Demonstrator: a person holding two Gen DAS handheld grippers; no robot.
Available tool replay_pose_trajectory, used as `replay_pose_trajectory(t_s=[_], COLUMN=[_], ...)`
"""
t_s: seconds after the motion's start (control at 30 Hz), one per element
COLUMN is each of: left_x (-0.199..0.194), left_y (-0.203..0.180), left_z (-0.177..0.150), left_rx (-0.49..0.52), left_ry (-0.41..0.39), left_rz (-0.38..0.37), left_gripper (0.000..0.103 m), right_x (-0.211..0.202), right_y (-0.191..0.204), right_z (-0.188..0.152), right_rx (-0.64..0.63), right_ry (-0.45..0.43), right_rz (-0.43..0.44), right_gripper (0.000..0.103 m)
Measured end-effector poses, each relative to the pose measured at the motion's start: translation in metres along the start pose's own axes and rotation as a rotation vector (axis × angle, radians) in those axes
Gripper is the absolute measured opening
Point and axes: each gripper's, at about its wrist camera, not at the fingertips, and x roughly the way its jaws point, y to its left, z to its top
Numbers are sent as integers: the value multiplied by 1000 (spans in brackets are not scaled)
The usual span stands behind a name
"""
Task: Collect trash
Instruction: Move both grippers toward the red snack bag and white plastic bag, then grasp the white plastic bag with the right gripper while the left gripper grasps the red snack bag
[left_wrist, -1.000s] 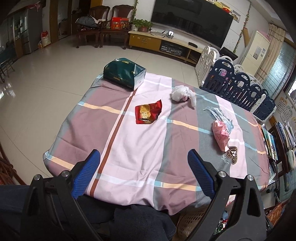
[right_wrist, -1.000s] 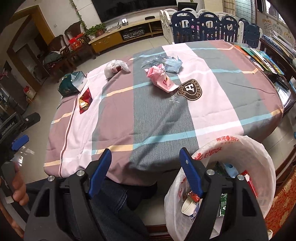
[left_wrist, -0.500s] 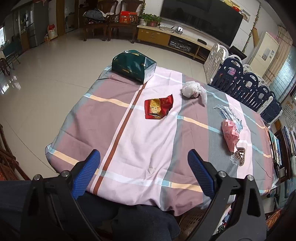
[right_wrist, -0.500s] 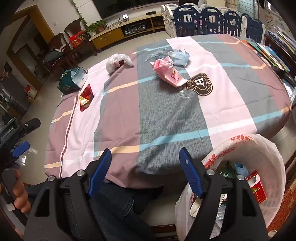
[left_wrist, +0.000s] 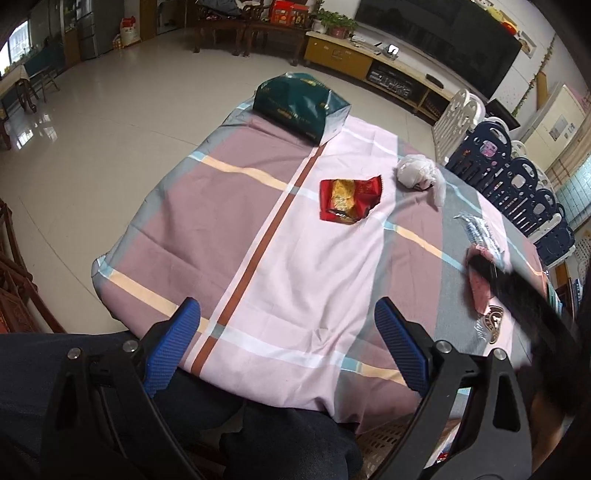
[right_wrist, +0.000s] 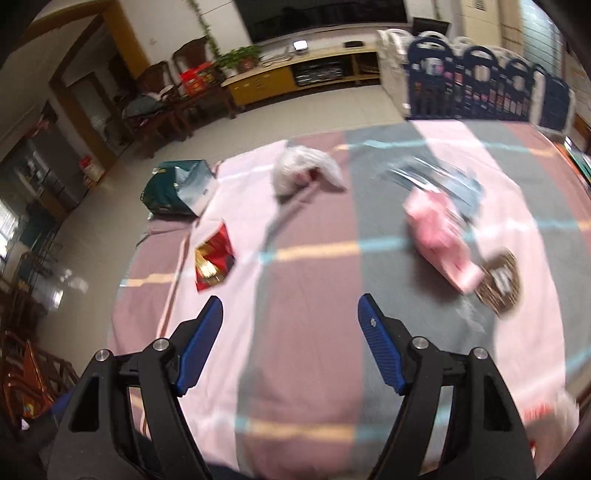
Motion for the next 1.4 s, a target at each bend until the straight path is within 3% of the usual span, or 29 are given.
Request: replay_pose_trajectory(t_s=[0.1, 0.2, 0.37, 0.47, 0.53, 0.57, 0.6, 0.83, 1.13, 1.23, 1.3, 1.4], left_x=[17, 33, 49, 54, 55, 55, 56, 53, 52, 51, 51, 53], left_y=[9, 23, 37, 37, 37, 38, 38, 37, 38, 39, 43, 46], left_z=[1, 2, 6, 7, 7, 7, 7, 9, 8, 8, 9, 8], left_rx=[-54, -123, -195, -200, -201, -202, -204, -204, -205, -205, -220, -238], left_ry=[33, 66, 95, 95, 95, 95, 96, 85, 88, 88, 92, 94], left_rz=[36, 64, 79, 84, 87, 88, 88, 87, 87, 89, 89, 87], left_gripper=[95, 95, 95, 95, 95, 95, 95, 95, 95, 95, 95, 95], right_x=[46, 98, 168, 187, 193, 191, 189, 142, 63, 50, 41, 28], right_y=[27, 51, 93, 105, 112, 117, 119, 90, 36, 32, 33, 28], right_z=[34, 53, 52, 44, 37, 34, 31, 16, -32, -41, -33, -4], right_rx=[-48, -72, -191, -228, -264, -304, -330, -324, -331, -314, -292, -210], right_ry=[53, 116, 194, 218, 213, 192, 190, 185, 250, 262, 211, 100], right_rz=[68, 55, -32, -35, -47, -60, -46, 19, 122, 192, 192, 162], right_gripper=[74, 75, 79, 78, 63, 47, 41, 39, 40, 53, 77, 83])
